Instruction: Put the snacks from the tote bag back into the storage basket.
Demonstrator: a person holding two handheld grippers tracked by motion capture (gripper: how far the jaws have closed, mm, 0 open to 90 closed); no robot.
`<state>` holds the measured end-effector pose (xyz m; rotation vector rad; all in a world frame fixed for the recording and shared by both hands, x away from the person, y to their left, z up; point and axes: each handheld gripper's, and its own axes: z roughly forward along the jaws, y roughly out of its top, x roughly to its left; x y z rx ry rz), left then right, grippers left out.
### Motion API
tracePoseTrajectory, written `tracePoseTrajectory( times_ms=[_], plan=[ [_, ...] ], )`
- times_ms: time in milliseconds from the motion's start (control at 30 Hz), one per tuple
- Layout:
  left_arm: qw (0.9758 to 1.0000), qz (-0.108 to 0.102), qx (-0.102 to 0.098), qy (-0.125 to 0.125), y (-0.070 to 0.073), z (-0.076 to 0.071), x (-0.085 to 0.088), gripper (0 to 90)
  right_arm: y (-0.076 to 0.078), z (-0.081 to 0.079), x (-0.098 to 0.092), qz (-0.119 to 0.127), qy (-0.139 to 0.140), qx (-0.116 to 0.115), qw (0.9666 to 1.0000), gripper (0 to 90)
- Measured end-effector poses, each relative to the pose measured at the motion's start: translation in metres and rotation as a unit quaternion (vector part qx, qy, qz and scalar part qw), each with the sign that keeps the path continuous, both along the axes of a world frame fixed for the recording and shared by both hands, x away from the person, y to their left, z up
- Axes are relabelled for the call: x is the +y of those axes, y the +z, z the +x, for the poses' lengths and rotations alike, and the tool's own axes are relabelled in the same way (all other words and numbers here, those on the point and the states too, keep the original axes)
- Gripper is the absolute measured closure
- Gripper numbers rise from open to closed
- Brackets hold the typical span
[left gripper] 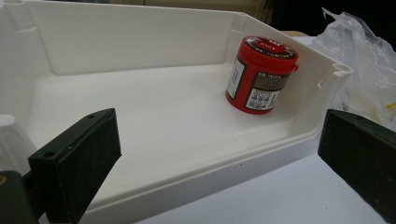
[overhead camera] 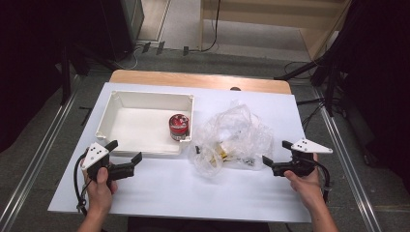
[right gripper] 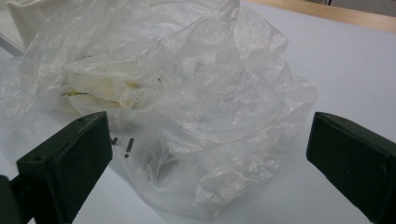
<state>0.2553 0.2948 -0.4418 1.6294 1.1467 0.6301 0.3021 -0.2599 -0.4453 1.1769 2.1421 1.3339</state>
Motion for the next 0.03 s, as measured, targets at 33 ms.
tracePoseTrajectory(
  times_ms=[33],
  plan=[
    [1.0,0.001,0.001,-0.001,-0.0001,0.0002,-0.001,0.0,0.0003,-0.0001,-0.0008,0.001,0.0,-0.001,1.0,0.7]
  ],
)
